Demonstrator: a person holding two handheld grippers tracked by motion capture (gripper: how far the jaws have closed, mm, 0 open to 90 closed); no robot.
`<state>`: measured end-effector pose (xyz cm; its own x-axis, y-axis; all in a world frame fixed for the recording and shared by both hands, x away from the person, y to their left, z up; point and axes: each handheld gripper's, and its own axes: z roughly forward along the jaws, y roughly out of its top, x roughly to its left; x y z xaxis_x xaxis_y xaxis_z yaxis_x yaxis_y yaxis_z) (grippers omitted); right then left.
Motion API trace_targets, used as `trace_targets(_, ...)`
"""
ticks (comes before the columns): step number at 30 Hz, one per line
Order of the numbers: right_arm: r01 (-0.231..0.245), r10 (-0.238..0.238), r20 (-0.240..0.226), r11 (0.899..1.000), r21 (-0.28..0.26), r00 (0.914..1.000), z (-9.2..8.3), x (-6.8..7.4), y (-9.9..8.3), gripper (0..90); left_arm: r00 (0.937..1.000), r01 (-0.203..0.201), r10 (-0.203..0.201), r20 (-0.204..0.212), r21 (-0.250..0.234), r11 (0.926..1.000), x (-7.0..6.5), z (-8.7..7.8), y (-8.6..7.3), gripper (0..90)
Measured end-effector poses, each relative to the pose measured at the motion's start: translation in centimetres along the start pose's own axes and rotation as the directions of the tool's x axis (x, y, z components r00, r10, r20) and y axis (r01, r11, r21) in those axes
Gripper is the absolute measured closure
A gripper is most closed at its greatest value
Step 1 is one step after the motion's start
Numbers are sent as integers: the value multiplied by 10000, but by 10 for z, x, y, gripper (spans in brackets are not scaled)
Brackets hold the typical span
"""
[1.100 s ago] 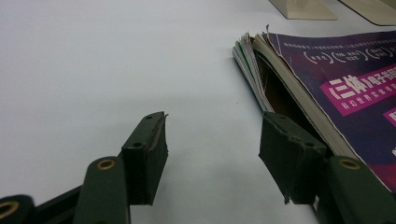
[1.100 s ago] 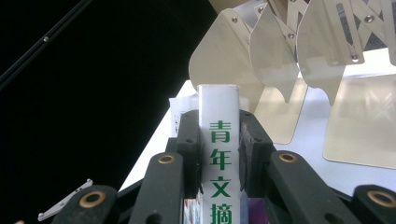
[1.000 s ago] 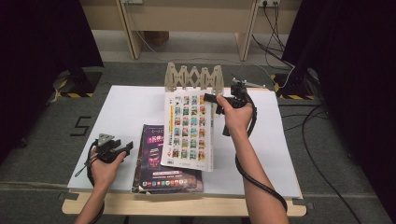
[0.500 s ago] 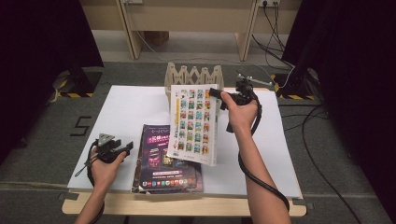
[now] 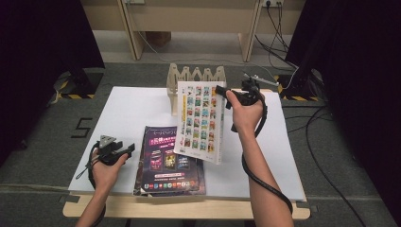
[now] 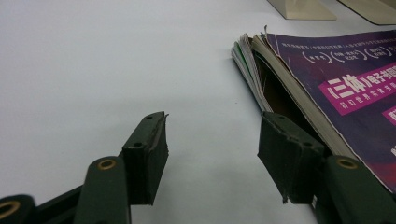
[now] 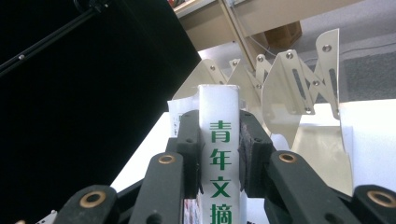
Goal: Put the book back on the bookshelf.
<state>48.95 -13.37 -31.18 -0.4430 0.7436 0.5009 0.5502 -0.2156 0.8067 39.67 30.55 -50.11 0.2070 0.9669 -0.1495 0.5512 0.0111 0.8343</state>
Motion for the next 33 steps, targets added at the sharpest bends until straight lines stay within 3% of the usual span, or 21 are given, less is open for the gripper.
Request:
trace_targets(14,454,-454,-2,9985,-313,9990,-9,1,9,744,9999,-134,134,-64,-10,9999,-1,-1,0,414)
trace_targets(27,613,-575,412,9933,-981,9975,-19,1,16,744,9999,-128,127,-98,-24,9999,-1,-1,0,417)
trace_targets(33,787,-740,498,9918,-1005,9960,-24,0,21,744,9999,-122,122,-103,-3,9999,-1,-1,0,419)
